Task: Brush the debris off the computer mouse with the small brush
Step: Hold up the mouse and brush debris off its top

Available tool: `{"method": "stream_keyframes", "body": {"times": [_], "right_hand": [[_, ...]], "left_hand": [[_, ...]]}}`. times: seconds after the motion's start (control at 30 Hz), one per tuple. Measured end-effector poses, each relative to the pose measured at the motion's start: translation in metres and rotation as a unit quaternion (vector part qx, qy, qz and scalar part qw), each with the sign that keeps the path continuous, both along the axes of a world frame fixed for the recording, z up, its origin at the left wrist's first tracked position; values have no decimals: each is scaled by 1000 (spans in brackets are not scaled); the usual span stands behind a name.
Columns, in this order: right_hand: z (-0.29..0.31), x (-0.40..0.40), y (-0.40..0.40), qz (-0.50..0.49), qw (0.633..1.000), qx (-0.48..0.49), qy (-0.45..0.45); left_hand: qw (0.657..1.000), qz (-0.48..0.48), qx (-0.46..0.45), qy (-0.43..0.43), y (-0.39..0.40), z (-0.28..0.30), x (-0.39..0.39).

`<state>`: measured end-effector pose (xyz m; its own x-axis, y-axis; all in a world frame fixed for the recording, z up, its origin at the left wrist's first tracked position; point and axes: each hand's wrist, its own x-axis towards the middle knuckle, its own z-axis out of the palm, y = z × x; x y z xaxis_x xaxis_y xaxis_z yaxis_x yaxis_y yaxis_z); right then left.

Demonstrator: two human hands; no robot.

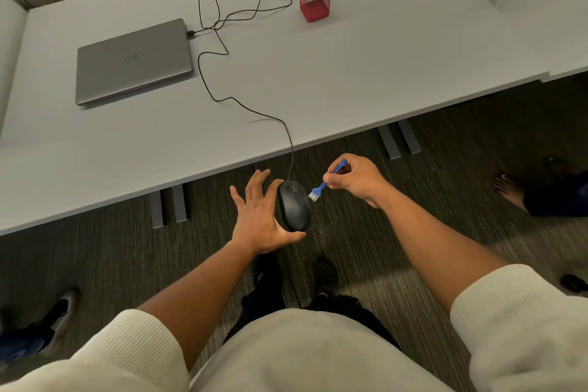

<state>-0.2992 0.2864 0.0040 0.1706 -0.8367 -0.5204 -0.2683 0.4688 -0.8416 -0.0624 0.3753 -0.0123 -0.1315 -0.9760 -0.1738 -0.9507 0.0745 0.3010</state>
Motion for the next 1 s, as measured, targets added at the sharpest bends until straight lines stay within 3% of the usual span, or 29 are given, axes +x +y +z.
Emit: {"method": "stream_keyframes", "body": {"times": [0.07, 0.23, 0.4, 0.5, 0.67, 0.83, 1.0], "right_hand": [[0, -3, -2, -22, 1000, 3, 1], [11, 2, -3, 3, 992, 50, -113], [15, 12, -2, -11, 1000, 1, -6], [21, 17, -4, -26, 999, -25, -8], [36, 34, -6, 36, 997, -53, -34], [41, 48, -7, 101, 978, -165, 80], [50, 41, -9, 272, 956, -100, 39]], "left_hand": [[1000, 0, -1, -2, 1, 0, 1], [1000, -1, 2, -5, 2, 1, 0], [1000, -3, 2, -9, 1, 2, 1], [1000, -6, -2, -17, 1, 3, 2], [1000, -13, -2, -21, 0, 5, 2], [999, -16, 15, -39, -5, 9, 2], [998, -20, 33, -42, -10, 10, 3]]}}
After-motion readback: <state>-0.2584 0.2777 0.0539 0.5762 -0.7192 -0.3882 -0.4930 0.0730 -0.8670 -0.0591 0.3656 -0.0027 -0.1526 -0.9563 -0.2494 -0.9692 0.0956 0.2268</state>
